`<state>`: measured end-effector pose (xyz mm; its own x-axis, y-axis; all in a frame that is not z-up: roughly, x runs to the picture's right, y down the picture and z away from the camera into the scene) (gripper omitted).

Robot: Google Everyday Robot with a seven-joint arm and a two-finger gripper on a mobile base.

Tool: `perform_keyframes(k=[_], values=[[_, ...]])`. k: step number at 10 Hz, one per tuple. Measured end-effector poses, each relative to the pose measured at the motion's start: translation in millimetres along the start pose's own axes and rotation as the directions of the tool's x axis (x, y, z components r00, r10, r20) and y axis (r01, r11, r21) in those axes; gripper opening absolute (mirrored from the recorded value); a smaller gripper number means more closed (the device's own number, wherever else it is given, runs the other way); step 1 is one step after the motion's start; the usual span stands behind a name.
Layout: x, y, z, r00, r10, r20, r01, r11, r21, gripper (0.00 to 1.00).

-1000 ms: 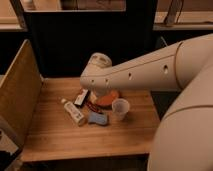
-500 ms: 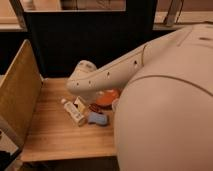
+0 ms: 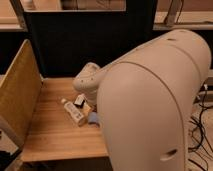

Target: Place the white sponge in the ceramic bowl

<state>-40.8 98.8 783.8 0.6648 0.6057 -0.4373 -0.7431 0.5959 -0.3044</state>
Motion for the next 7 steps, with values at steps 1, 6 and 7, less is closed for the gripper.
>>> perform_keyframes(k=[1,6,7], values=[[3.7,-2.5,5.3,1.0,0.013,-0.012,-0.013,1.0,-0.008,0.8],[10.0,-1.5,13.4,0.999,0.034,-0.027,-0.035,0.999,-0.034,0.8],[8.6,-2.0,12.1,0.999,0.034,-0.023,-0.035,0.999,-0.033,0.8]])
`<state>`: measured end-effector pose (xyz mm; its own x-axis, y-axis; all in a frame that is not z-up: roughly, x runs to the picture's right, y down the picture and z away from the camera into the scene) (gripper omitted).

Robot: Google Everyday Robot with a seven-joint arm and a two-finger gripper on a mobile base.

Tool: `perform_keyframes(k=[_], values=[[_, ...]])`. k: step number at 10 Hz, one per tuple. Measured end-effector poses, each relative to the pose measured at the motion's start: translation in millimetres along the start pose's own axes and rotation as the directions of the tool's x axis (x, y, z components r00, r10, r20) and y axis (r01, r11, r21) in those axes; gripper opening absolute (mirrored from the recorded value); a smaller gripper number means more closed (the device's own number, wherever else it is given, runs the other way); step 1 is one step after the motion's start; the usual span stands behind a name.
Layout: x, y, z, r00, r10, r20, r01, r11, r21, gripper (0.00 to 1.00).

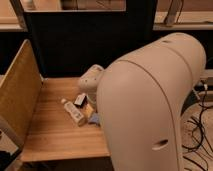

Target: Place the white sponge in the ceramic bowl

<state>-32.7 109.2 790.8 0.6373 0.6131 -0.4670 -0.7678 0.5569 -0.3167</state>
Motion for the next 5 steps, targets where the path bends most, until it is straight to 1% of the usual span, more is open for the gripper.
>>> perform_keyframes(k=[1,2,3,4,5], values=[[-5,6,1,1.0,-0.014,0.005,0.014,1.0,-0.009,0.8],[-10,18,4,0.999,-0.033,0.009,0.034,0.999,-0.027,0.8],[-12,31,12,0.999,-0.049,0.002,0.049,0.997,-0.055,0.8],[-10,36,19,0.998,-0.057,-0.002,0.057,0.996,-0.071,0.8],[-6,39,27,0.998,-0.06,-0.016,0.058,0.994,-0.088,0.8]])
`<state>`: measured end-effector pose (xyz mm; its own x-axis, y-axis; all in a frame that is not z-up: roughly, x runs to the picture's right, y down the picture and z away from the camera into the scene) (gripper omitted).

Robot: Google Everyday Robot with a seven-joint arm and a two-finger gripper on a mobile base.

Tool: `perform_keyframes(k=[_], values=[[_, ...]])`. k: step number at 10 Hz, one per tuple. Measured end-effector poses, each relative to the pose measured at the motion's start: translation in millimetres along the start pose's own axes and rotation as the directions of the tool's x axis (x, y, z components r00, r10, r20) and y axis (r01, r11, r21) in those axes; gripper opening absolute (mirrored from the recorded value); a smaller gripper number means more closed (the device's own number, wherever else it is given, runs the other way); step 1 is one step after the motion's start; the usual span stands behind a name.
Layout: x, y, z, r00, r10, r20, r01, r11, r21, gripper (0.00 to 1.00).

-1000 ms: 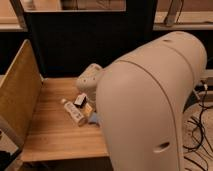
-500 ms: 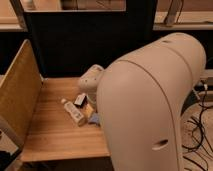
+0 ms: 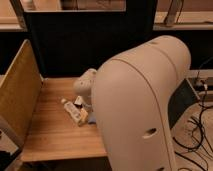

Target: Place the white sponge in the ceramic bowl

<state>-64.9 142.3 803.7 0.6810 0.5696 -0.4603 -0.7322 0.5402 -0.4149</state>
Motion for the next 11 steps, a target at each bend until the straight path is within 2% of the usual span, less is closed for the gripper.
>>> perform_keyframes(k=[3,8,11], values=[[15,-6,27,0.999,0.013,-0.037,-0.014,0.999,-0.032,0.8],[24,-23,60,0.998,0.009,-0.061,-0.014,0.997,-0.079,0.8],[23,-26,73,0.998,-0.006,-0.064,-0.001,0.994,-0.109,0.8]])
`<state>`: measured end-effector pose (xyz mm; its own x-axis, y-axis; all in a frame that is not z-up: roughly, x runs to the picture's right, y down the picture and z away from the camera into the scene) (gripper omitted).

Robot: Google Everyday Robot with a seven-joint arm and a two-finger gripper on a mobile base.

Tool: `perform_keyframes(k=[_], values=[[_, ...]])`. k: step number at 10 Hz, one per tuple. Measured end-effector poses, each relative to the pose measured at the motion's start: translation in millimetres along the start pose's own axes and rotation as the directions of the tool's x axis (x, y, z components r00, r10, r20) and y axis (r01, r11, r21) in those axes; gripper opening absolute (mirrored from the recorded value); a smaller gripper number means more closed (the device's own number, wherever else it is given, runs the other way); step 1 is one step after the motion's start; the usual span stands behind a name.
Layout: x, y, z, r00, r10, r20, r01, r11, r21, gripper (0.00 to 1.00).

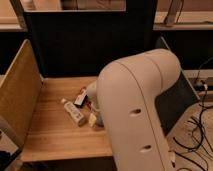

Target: Place the white sponge in the ceramic bowl

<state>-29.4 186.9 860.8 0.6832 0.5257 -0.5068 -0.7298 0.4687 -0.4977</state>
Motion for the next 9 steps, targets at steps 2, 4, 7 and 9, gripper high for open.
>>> perform_keyframes(k=[2,4,7,9], values=[[-1,-2,6,1.0,-0.001,-0.002,0.001,1.0,-0.01,0.8],[1,-3,11,1.0,-0.002,-0.011,0.002,1.0,-0.014,0.77],[2,-6,12,1.0,0.005,-0.021,-0.005,1.0,0.0,0.48],[3,-7,10,1.0,0.015,-0.019,-0.015,1.0,0.006,0.3]])
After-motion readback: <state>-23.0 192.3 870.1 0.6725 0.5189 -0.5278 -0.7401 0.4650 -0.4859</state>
